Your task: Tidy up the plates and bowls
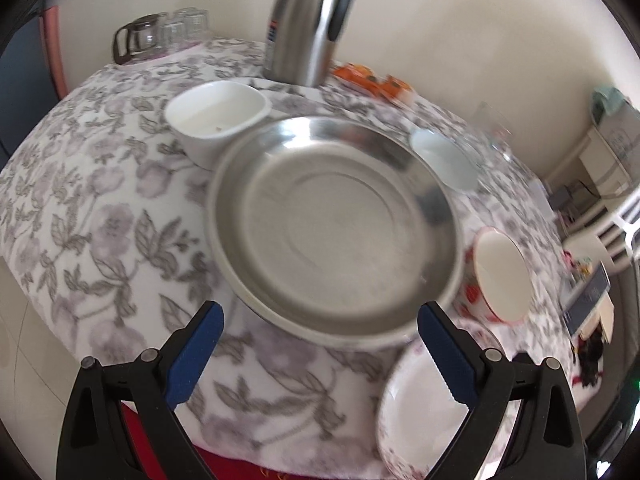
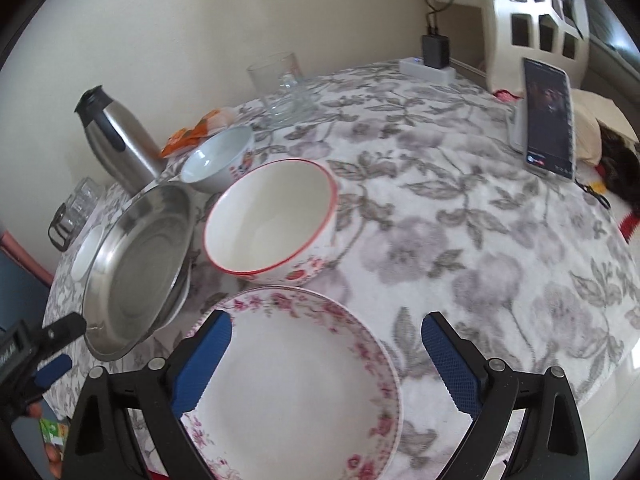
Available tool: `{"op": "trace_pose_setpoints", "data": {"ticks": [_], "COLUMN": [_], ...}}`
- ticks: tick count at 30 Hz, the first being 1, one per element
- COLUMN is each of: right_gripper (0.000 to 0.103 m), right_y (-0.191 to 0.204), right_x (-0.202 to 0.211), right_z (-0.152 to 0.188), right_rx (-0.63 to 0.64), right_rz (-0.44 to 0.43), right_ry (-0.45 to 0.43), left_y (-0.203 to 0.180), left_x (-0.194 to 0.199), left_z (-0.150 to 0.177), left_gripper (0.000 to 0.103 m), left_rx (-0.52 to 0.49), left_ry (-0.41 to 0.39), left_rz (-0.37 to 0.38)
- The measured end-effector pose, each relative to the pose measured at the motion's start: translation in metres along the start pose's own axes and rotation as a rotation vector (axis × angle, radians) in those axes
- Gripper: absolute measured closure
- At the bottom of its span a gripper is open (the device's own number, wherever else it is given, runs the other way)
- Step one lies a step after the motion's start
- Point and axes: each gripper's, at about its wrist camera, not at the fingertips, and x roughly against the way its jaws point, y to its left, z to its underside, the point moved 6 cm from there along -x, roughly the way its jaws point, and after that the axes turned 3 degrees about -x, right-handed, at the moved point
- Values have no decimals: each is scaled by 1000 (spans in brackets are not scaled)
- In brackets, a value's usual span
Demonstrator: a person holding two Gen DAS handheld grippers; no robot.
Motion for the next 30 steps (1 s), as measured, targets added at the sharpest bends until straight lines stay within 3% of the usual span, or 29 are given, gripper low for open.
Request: {"op": "trace_pose_setpoints", "data": {"ticks": [11, 13, 21, 30], "right_gripper": [6, 12, 51, 60], "right_y": [-34, -34, -35, -38], "right_x": [-21, -22, -30, -31], "right_z": [25, 26, 33, 33], "right_rx": [-137, -133, -125, -113], "right_rz": [23, 20, 17, 37], "right_ry": [170, 175, 217, 220], "left_y": [-36, -40, -55, -77], "left_x": [-18, -23, -42, -66], "left_z": [35, 40, 56, 68], "left_gripper": [5, 5, 5, 5], "left_rx": [-105, -115, -174, -201], "left_ry": [139, 167, 237, 291], "left_rz": [45, 54, 52, 95]}}
